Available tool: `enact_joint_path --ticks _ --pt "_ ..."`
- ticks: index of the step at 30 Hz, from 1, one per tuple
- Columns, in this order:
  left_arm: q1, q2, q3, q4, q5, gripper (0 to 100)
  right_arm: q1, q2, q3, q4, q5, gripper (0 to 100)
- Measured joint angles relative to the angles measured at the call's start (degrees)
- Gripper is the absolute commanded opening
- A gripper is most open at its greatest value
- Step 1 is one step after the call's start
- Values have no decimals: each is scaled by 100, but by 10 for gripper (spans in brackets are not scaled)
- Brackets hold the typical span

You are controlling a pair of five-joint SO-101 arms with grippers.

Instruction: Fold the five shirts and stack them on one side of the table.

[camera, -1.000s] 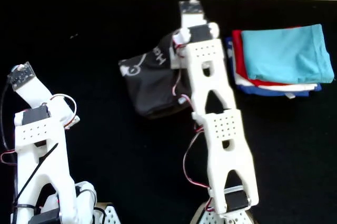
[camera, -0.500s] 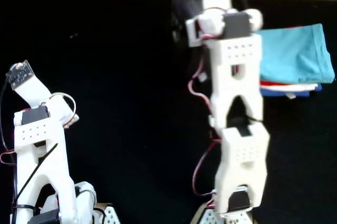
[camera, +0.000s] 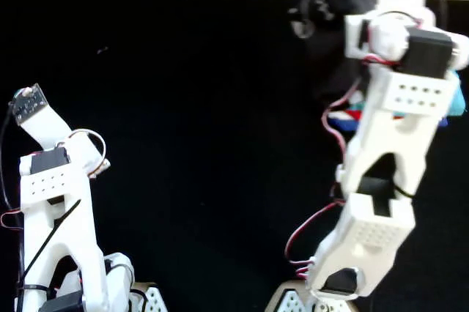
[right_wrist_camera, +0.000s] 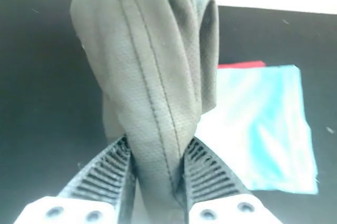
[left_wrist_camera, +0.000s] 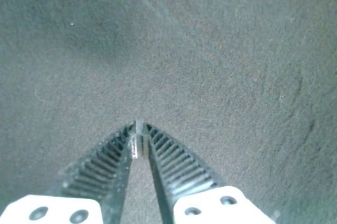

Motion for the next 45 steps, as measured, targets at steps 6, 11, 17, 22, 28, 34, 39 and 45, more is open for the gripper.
enact_joint_path --ticks 6,11,17,22,28,34,39,45 --pt "0 0 0 0 0 9 510 -9 1152 -422 484 6" --pt "0 0 0 0 0 9 914 -9 2699 -1635 888 6" --pt "0 0 0 0 0 9 1240 0 3455 -2699 1125 6" --pt "0 0 0 0 0 9 1424 18 3490 -3209 1178 6" --pt "0 0 0 0 0 9 1688 870 2857 -3095 1187 9" --pt "0 0 0 0 0 9 1714 1662 1776 -2743 1187 150" --pt "0 0 0 0 0 9 1811 1811 914 -2611 1187 208" --pt "0 0 0 0 0 9 1820 1802 -167 -2611 1187 207"
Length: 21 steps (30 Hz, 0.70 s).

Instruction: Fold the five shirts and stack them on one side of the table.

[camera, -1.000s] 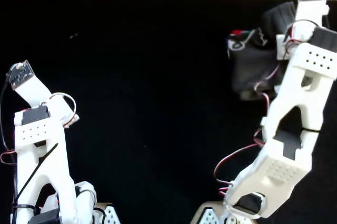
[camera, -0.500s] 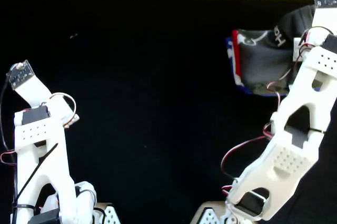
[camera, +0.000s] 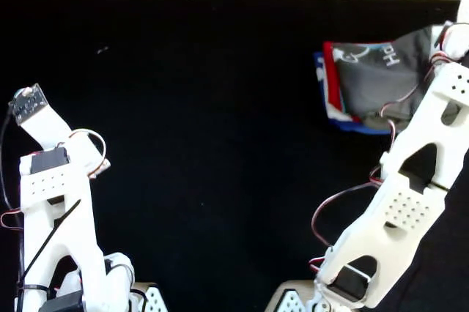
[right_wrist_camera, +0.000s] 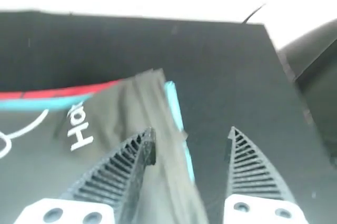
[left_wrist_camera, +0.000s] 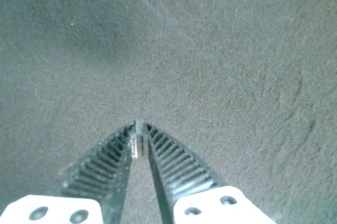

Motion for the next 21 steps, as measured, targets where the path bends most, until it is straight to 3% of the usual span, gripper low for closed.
enact_joint_path --ticks 2,5,8,16,21 --pt "0 0 0 0 0 9 -62 -9 -79 0 0 166" --pt "0 0 0 0 0 9 -273 79 -97 0 0 0" --pt "0 0 0 0 0 9 -413 484 -70 -255 0 60" --pt "0 0 0 0 0 9 44 2365 -35 -2101 0 50" --pt "0 0 0 0 0 9 299 3059 -211 -2488 -9 50"
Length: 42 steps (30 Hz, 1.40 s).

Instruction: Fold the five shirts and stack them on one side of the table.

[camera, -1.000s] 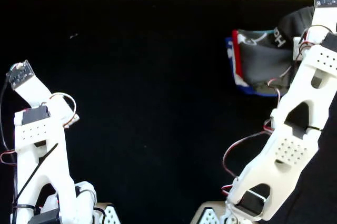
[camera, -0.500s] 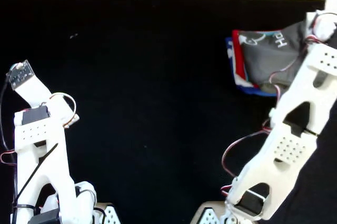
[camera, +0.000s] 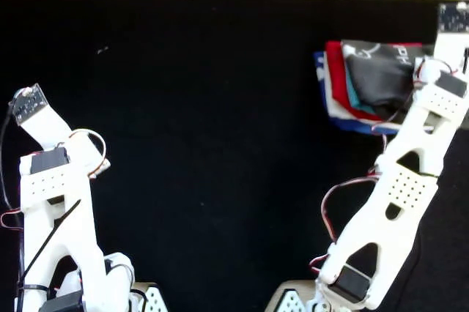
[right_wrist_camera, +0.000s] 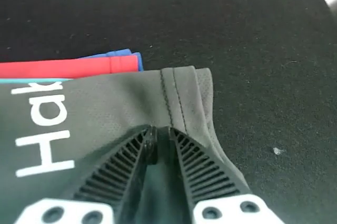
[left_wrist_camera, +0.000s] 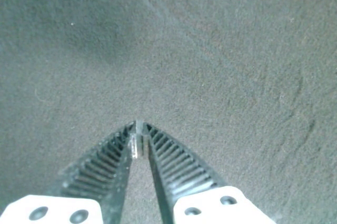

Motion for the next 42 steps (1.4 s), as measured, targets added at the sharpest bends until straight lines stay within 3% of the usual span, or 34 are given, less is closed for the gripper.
enact_joint_path --ticks 7,10,16,24,28,42 --pt "0 0 0 0 0 9 53 70 -1064 360 0 51" --pt "0 0 0 0 0 9 -44 70 -1837 1029 -114 51" --pt "0 0 0 0 0 9 -510 -422 -2136 2804 -1090 51" --pt "0 0 0 0 0 9 -1046 -1011 -2180 4826 -1169 51" --pt "0 0 0 0 0 9 -1248 -1363 -2154 5073 -1187 51" --pt "0 0 0 0 0 9 -1855 -2945 1960 4844 -1495 51"
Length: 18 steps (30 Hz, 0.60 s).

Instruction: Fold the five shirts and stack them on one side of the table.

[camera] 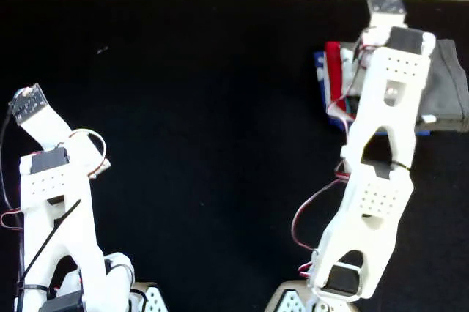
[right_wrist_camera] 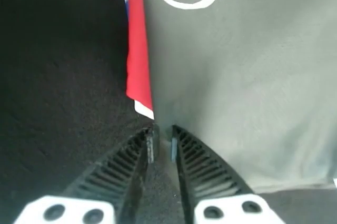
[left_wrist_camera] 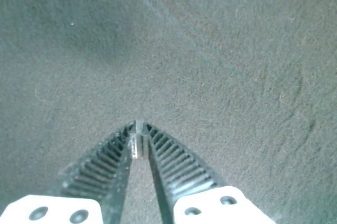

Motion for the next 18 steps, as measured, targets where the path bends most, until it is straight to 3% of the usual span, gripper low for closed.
enact_joint_path --ticks 11,15,18 --pt "0 0 18 0 0 9 -563 -132 -141 185 0 51" --pt "0 0 18 35 0 9 -607 -818 -668 246 0 51" --pt "0 -97 -176 563 0 9 -686 -1591 -668 255 0 51"
